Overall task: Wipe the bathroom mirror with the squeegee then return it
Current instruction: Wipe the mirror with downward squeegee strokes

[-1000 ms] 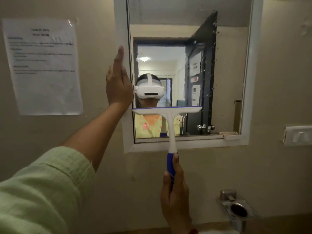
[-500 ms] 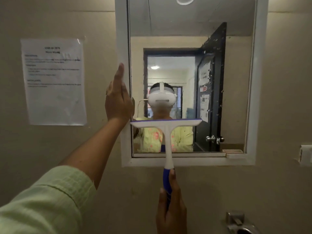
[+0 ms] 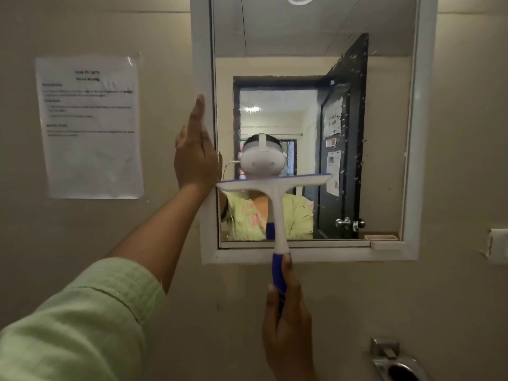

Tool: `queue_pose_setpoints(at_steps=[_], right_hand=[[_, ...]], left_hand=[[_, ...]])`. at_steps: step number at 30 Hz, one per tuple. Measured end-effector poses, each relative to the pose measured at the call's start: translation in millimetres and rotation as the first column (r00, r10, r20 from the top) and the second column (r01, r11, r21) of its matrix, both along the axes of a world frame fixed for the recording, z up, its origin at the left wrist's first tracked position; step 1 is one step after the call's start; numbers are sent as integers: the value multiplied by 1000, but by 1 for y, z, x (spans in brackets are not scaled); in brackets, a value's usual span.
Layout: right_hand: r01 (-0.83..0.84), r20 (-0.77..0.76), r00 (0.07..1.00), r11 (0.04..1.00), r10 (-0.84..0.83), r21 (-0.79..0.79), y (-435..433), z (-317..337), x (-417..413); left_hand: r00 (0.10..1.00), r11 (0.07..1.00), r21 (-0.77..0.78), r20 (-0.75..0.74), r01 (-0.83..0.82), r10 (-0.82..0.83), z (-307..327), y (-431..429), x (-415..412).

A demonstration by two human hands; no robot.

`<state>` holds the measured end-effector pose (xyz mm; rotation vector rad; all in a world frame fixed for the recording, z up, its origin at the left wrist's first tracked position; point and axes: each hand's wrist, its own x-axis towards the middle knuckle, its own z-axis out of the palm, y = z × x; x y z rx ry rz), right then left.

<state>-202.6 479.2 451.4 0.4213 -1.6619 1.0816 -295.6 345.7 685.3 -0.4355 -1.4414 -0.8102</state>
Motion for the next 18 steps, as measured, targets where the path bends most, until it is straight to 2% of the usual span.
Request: queue_pose_setpoints(at_steps=[3,8,14,18], right_hand=[[12,-31,999,1000,-12,16,3,0,-7],[39,53,998,999,-41,32,-16,-39,3],[20,36,999,1000,-20,19,-10,-24,4],[37,59,997,998,-40,46,-7,-36,10]], left_hand=[[1000,1000,5,-3,12,-12,0,-1,-1],[1000,1000,-4,12,27,-26,0,-2,-2],[999,999,-2,2,52,-52,0,-2,-4],[999,999,-2,-12,39,-39,-1,-3,-5]])
